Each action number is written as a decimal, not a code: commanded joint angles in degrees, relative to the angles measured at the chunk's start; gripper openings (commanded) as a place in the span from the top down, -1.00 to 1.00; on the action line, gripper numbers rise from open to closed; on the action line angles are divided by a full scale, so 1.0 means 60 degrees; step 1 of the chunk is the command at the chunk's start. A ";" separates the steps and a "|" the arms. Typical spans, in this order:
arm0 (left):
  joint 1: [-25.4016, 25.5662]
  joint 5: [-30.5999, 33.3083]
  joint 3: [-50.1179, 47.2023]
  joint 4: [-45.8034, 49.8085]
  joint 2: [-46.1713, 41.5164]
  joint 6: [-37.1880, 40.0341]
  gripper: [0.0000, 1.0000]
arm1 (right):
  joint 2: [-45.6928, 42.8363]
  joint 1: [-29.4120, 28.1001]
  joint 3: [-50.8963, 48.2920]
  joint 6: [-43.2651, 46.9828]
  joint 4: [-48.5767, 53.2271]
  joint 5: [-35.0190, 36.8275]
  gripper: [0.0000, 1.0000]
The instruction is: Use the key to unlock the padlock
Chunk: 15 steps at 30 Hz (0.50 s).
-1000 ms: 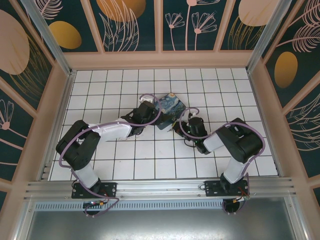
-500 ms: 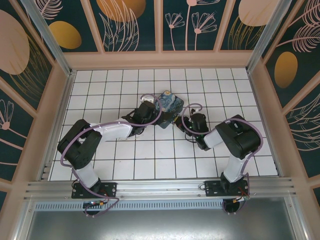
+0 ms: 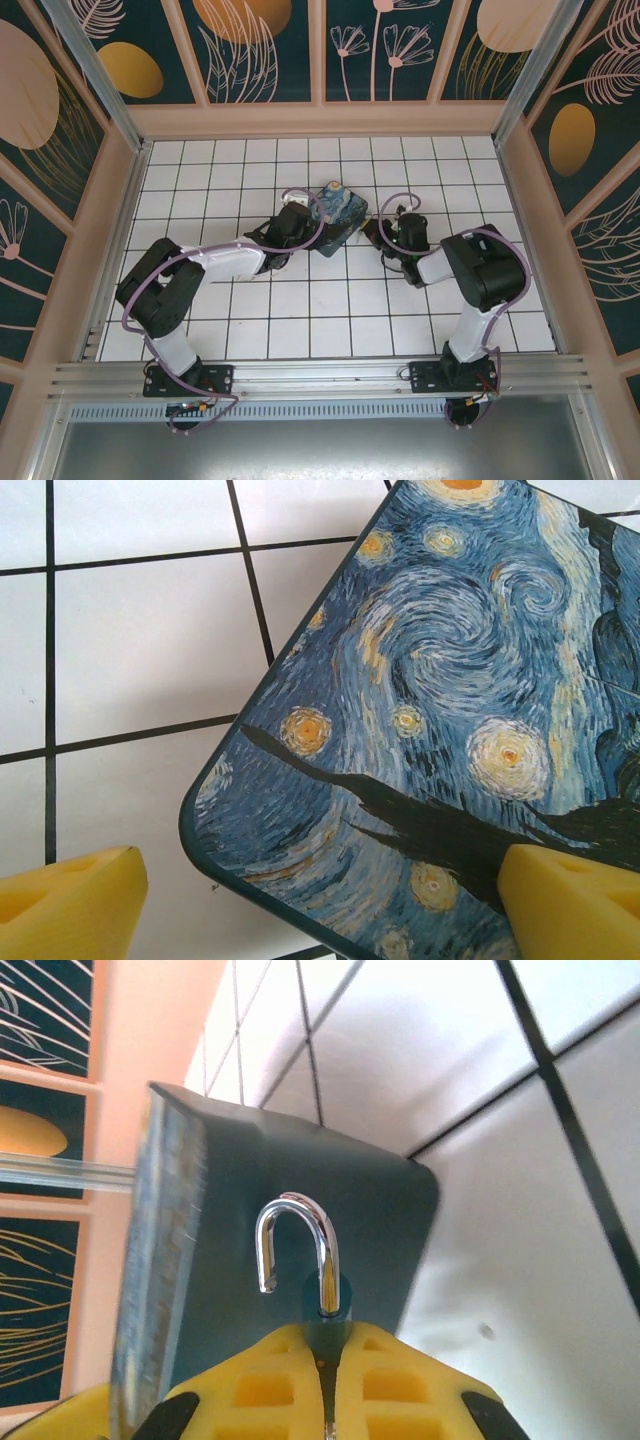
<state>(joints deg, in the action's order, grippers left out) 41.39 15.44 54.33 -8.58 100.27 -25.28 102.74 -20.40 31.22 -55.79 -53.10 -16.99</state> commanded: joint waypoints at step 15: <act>0.0048 -0.0351 0.1192 0.3063 -0.0700 0.0116 -0.97 | -0.4156 -0.1280 -0.1848 0.0962 0.2545 0.0036 1.00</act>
<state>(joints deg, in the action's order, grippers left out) 41.28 13.93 59.48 3.05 98.94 -25.06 81.87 -25.67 21.67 -51.68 -41.39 -18.41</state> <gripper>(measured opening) 0.985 0.072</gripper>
